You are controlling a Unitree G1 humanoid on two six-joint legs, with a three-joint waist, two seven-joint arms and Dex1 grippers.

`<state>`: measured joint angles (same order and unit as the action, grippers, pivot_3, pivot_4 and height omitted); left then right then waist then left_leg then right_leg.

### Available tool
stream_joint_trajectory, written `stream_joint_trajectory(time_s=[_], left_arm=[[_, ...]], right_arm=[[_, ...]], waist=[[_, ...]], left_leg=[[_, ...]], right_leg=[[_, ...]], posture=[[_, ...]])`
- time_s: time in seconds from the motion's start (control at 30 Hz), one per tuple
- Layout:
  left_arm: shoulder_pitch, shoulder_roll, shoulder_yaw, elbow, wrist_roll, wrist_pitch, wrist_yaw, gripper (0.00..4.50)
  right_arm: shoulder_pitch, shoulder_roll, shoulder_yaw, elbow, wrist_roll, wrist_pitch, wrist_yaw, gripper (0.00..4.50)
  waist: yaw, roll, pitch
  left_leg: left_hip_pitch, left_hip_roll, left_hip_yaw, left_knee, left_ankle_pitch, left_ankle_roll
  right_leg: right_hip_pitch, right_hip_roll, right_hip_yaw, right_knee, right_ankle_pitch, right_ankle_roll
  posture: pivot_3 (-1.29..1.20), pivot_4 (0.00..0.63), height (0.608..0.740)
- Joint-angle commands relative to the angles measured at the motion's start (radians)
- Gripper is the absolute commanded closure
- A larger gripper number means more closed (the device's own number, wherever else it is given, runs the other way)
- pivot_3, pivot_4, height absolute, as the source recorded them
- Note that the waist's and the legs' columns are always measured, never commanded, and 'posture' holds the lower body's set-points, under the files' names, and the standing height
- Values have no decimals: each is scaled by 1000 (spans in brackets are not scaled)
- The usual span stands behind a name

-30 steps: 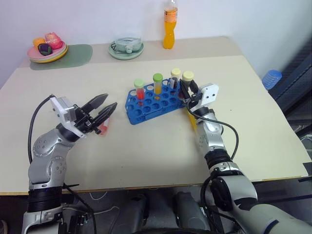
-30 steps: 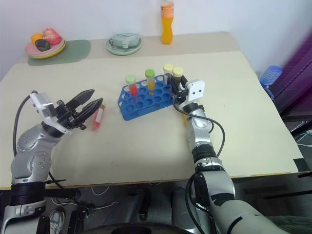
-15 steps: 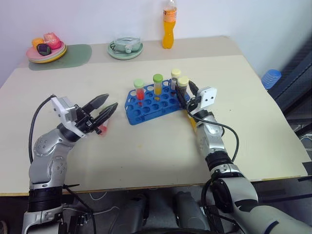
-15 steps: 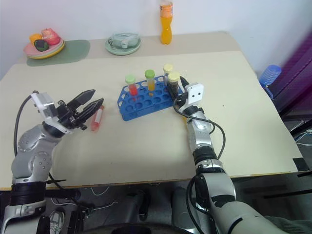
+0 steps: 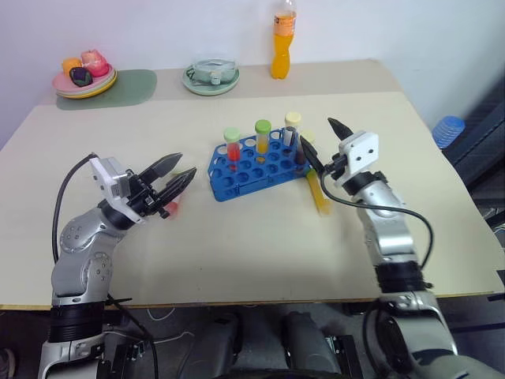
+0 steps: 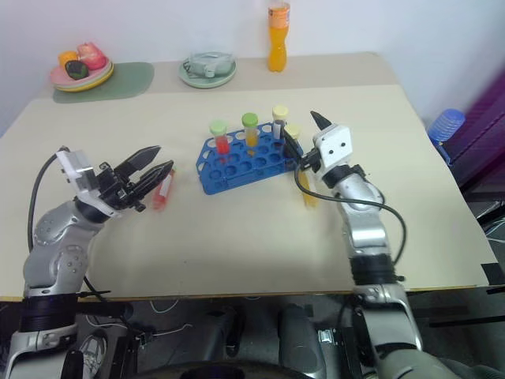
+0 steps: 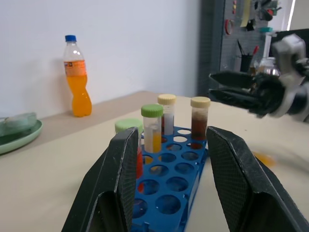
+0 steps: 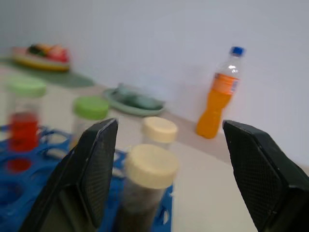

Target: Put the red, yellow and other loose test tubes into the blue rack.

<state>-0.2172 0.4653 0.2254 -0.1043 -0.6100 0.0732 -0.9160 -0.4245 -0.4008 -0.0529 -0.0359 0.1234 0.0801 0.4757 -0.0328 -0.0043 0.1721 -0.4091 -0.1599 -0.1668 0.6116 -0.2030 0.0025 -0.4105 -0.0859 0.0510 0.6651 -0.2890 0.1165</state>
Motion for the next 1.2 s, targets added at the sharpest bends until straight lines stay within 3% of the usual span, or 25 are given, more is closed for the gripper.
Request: stream_joint_trajectory(time_s=[0.03,0.1,0.2,0.33,0.47,0.67,0.93,1.2], left_arm=[[-23,1,-3,-1,0,-15,-16,2250],[-30,1,-8,6,0,-16,-23,2250],[-47,1,-14,25,4,-18,-37,2250],[-72,4,-31,53,11,-18,-72,2250],[-98,3,-41,81,19,-23,-89,2250],[-89,-10,-59,69,16,-19,-98,2250],[-81,-19,-67,40,13,1,-83,2250],[-61,-17,-71,13,10,17,-64,2250]], right_arm=[[0,-114,-30,-235,67,441,10,976],[-18,-189,-26,-299,101,680,23,976],[-78,-266,-11,-324,153,869,67,976],[-288,-260,21,-180,191,1251,43,976],[-471,-202,43,-22,213,1498,22,976],[-562,-180,84,151,260,1534,-35,976],[-621,-139,134,324,196,1510,-98,976],[-749,-35,112,650,121,1422,-152,976]], waist=[[1,0,0],[3,0,0],[6,0,0],[12,0,0],[20,-1,0],[22,-1,0],[15,-1,0],[10,-1,0]], left_leg=[[0,0,0,0,0,0],[0,0,0,0,-1,1],[0,0,0,0,-1,1],[-1,0,2,0,-1,2],[-2,0,2,0,-2,3],[-9,0,2,2,-1,2],[-15,-1,3,3,0,1],[-16,0,3,3,1,-2]], right_leg=[[0,0,0,0,0,0],[0,-1,0,-1,0,0],[0,-1,0,-1,0,0],[0,-2,0,-2,0,0],[0,-2,-1,-4,0,0],[-3,-3,-1,-8,0,0],[-12,-3,-1,-2,1,1],[-15,-2,-1,0,2,0]], posture=[[0,150,740],[0,150,740],[0,150,740],[0,150,740],[0,150,740],[0,150,740],[0,150,740],[0,150,740]])
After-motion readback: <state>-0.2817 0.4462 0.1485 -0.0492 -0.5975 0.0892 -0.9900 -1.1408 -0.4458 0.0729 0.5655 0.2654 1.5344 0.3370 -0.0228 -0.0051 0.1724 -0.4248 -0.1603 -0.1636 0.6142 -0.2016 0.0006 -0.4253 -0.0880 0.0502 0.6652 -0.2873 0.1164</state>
